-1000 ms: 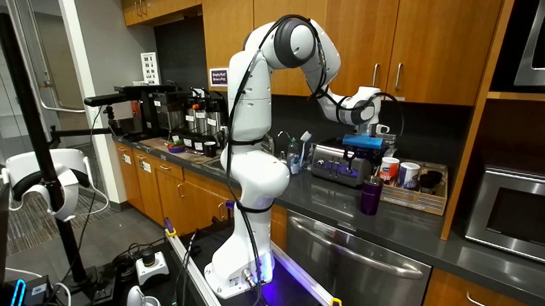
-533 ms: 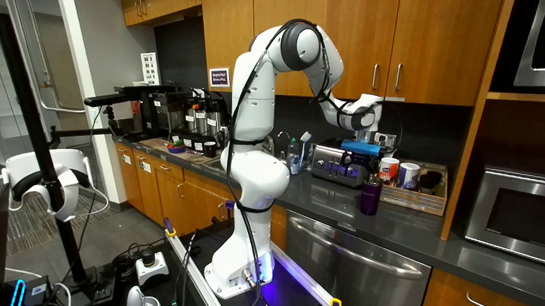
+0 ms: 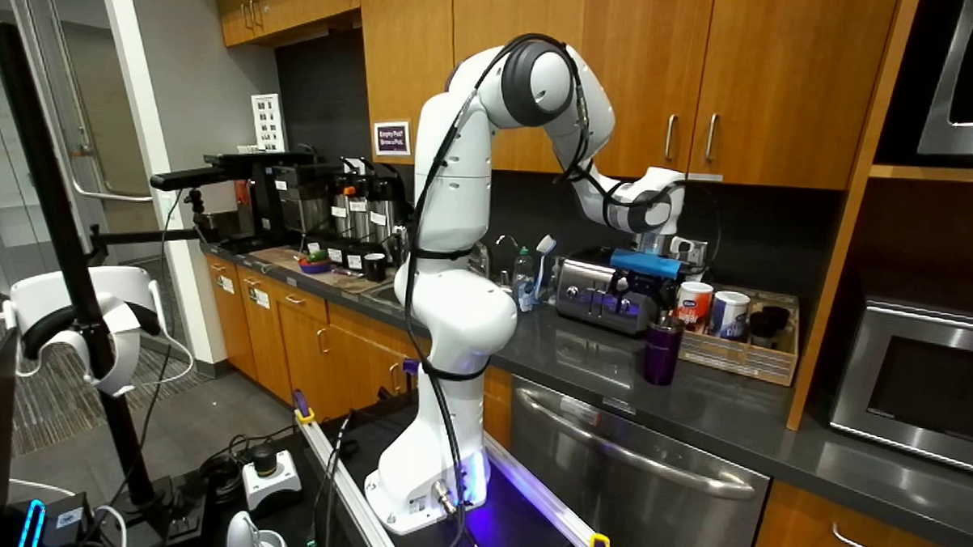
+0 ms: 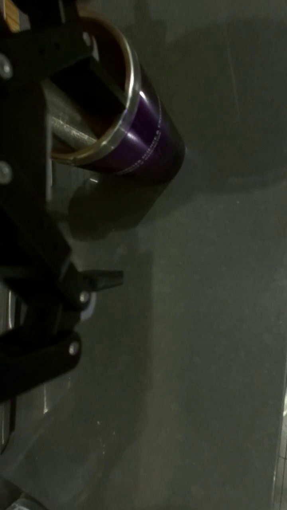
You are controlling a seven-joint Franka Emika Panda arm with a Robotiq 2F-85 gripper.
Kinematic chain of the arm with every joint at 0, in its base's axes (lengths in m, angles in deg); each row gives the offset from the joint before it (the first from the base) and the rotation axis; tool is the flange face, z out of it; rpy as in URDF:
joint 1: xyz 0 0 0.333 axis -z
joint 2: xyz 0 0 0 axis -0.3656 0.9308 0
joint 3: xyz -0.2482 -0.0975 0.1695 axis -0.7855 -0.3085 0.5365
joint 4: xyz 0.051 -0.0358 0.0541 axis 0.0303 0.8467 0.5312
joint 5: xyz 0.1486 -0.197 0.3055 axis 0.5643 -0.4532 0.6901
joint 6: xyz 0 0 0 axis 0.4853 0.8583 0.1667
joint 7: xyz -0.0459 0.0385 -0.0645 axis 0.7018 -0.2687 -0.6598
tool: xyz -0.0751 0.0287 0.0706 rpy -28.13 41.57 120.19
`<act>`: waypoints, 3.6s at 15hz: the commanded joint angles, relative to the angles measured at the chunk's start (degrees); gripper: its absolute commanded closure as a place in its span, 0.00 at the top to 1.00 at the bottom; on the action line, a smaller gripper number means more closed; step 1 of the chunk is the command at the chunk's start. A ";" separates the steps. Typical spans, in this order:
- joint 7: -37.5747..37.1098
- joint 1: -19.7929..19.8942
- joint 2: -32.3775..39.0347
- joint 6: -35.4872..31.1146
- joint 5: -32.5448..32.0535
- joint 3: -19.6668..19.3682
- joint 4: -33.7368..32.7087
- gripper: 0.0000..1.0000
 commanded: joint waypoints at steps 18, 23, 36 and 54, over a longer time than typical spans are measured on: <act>-10.24 0.10 0.57 -0.93 -12.65 0.32 1.84 1.00; -10.84 0.13 0.58 -0.59 -13.01 0.34 1.92 1.00; -18.59 -1.47 0.47 1.46 -21.39 1.46 0.17 1.00; -22.30 -3.27 0.22 -2.73 -31.02 3.73 2.62 1.00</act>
